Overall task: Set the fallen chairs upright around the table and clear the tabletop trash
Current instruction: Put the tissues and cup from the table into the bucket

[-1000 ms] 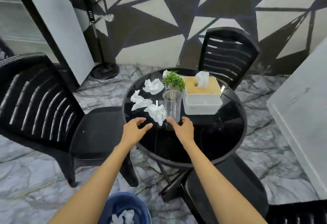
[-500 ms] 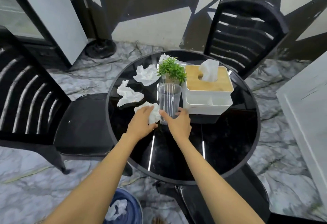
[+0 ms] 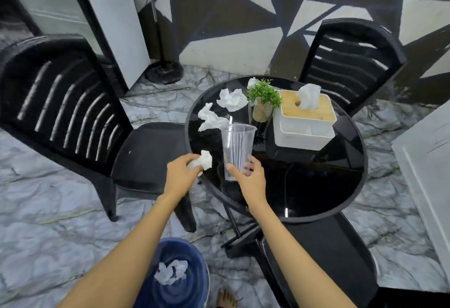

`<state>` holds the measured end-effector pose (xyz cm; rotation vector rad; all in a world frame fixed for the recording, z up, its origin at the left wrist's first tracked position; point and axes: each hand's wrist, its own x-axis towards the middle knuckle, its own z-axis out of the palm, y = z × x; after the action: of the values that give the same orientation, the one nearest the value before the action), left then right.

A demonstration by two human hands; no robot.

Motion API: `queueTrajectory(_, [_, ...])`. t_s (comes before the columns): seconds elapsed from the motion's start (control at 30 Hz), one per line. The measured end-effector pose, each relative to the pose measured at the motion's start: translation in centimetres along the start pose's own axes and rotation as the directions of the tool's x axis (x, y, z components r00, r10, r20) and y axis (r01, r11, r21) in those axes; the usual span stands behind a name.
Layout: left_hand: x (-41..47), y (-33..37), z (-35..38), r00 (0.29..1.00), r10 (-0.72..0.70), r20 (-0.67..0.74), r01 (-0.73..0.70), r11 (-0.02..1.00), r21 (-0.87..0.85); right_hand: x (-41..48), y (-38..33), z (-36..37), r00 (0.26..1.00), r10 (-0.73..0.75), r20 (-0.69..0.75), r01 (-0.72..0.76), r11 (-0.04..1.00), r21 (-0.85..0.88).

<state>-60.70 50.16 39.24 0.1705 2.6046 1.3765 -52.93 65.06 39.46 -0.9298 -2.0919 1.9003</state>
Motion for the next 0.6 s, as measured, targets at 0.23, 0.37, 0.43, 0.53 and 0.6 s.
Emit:
queueTrajectory(0.23, [-10.1,-11.3,-4.6,0.964,-0.264,-0.041,0.258,0.959,-0.122,-11.0,9.2,5.9,0.964,0.098,0.246,-0.085,0.994,-0.064])
queueTrajectory(0.37, [-15.6,-19.0,-4.5,0.915,-0.404,0.014,0.403,0.908,-0.119,-14.5,17.2,9.1,0.921,0.250,0.297,-0.232,0.968,-0.095])
queueTrajectory(0.43, [-17.3,-23.1,-3.7,0.873,-0.487,0.025,0.487,0.868,-0.103,-15.4,21.4,10.5,0.899,0.322,0.296,-0.297,0.946,-0.127])
queueTrajectory(0.53, [-18.5,-28.7,-1.7,0.815,-0.579,0.023,0.577,0.809,-0.110,-15.4,27.9,12.5,0.879,0.387,0.281,-0.339,0.919,-0.203])
queueTrajectory(0.6, [-18.6,-32.7,0.3,0.798,-0.603,0.026,0.602,0.793,-0.095,-14.6,32.2,13.9,0.875,0.393,0.284,-0.329,0.911,-0.249])
